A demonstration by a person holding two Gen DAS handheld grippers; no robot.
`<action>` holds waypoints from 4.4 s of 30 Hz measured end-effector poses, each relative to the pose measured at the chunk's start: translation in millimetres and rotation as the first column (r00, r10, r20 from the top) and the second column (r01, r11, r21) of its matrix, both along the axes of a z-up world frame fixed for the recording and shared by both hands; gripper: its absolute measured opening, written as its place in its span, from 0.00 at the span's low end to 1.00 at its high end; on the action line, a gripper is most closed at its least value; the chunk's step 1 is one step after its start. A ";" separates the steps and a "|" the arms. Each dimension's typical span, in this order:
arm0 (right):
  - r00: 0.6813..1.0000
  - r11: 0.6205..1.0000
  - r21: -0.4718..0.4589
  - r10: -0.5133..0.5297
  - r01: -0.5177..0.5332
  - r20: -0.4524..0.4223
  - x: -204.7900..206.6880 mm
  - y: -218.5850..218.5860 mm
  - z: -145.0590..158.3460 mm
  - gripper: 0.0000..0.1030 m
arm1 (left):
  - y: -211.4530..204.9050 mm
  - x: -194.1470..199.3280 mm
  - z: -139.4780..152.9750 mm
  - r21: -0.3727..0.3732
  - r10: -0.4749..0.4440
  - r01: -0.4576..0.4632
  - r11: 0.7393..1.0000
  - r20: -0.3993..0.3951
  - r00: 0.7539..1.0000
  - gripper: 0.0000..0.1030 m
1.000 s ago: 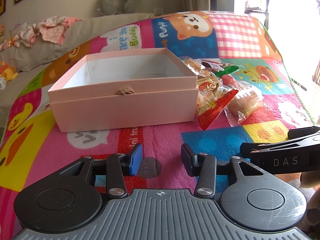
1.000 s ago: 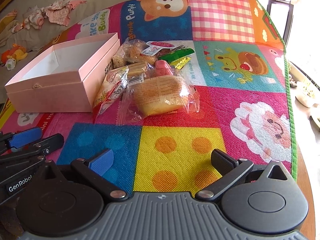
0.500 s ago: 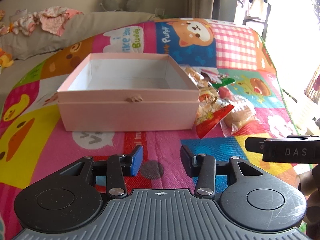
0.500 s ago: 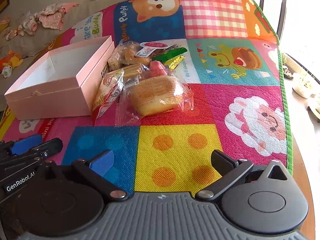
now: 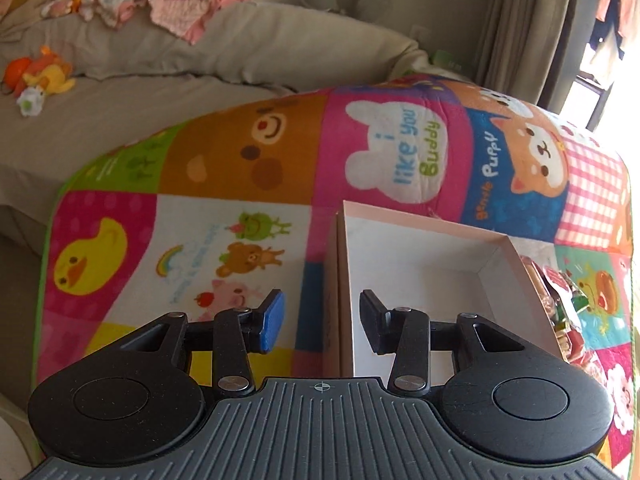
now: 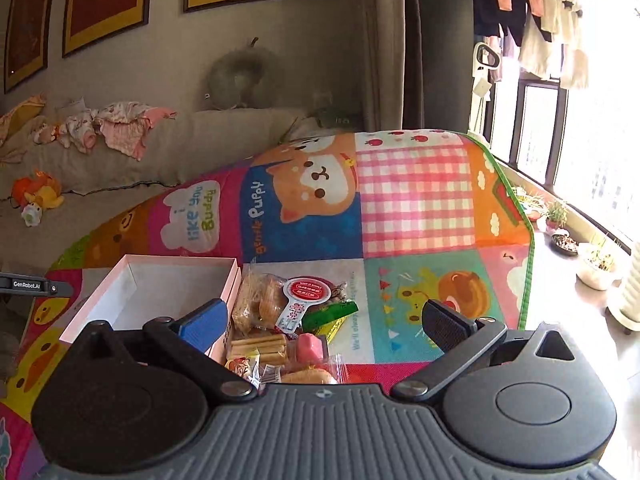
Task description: Organize objects
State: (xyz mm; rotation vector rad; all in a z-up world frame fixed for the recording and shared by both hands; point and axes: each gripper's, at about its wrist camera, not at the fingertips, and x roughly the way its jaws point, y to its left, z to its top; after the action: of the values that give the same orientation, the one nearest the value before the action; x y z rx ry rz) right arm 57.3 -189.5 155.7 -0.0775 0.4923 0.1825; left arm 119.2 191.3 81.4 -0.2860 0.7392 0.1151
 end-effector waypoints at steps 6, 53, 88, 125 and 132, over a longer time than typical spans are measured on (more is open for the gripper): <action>0.993 0.996 -0.051 0.070 -0.075 -0.096 31.8 4.8 -20.6 1.00 | -10.6 43.1 -37.7 0.011 -0.062 0.064 0.998 -0.118 0.991 0.44; 0.896 0.968 -0.067 0.196 -0.242 -0.397 -19.3 26.8 -94.8 0.61 | -22.0 37.7 -53.1 0.023 -0.090 0.095 0.995 -0.168 0.982 0.16; 0.925 0.998 0.039 -0.029 0.047 -0.378 21.9 14.9 -116.0 0.78 | -25.0 32.0 -53.9 0.051 -0.130 0.140 0.989 -0.163 0.978 0.17; 0.811 0.889 0.399 0.397 -0.225 -0.429 178.1 197.2 -87.4 0.65 | -20.5 31.1 -54.3 0.001 -0.116 0.118 0.993 -0.162 0.980 0.18; 0.912 0.927 0.266 0.331 -0.265 -0.243 113.5 117.0 -41.4 0.77 | -23.1 29.6 -55.3 0.008 -0.120 0.123 0.992 -0.145 0.982 0.18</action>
State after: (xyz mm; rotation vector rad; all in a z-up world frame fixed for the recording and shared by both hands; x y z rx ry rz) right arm 170.8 -72.5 114.3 0.1016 0.7432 0.5580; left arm 148.8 168.2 26.1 -0.2176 0.8971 0.0262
